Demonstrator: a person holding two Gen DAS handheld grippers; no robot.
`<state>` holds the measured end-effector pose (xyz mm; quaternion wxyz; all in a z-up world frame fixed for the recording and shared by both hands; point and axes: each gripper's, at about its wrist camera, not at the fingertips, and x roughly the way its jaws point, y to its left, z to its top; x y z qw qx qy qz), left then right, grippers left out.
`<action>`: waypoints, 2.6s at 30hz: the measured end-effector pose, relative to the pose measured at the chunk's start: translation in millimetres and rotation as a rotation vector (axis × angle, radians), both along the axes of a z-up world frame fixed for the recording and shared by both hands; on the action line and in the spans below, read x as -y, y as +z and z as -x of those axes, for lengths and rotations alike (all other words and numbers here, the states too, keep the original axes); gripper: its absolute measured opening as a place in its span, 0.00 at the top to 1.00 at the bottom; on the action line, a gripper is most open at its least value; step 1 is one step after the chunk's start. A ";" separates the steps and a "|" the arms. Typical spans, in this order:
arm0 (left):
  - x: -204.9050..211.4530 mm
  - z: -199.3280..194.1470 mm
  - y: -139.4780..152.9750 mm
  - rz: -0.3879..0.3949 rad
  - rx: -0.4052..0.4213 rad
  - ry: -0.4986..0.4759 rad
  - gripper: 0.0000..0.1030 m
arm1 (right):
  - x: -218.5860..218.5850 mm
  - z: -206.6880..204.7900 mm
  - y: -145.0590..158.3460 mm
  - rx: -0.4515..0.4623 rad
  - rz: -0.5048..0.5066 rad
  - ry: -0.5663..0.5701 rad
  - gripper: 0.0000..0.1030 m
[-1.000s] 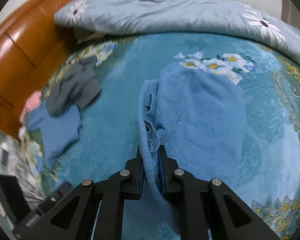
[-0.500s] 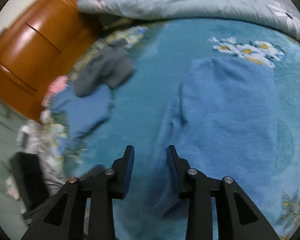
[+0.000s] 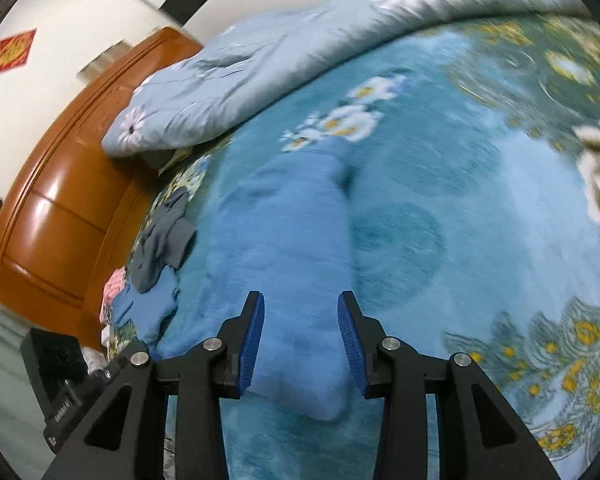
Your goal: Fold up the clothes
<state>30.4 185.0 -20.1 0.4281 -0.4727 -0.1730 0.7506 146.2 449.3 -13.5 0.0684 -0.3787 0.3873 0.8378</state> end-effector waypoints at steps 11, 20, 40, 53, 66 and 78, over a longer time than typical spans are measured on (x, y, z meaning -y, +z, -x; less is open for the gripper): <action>-24.1 -10.8 -13.2 0.181 -0.084 -0.033 0.97 | -14.9 -11.3 -30.3 -0.005 0.081 0.005 0.62; -4.2 0.3 -29.2 0.156 -0.058 0.024 0.97 | -13.1 -22.2 -54.0 -0.014 0.159 0.017 0.62; 45.9 13.1 -53.2 0.043 0.117 0.115 0.77 | 15.0 -17.4 -73.8 -0.089 0.304 0.094 0.47; 49.4 14.7 -51.2 0.040 0.131 0.127 0.77 | 5.6 -24.5 -82.4 -0.101 0.367 0.025 0.88; 8.0 14.8 -41.0 0.053 0.103 0.028 0.71 | -136.4 -76.3 -37.4 -0.055 0.180 -0.063 0.90; -125.1 58.6 -38.5 0.056 0.152 -0.132 0.29 | -159.8 -83.8 -49.1 -0.019 0.162 -0.124 0.81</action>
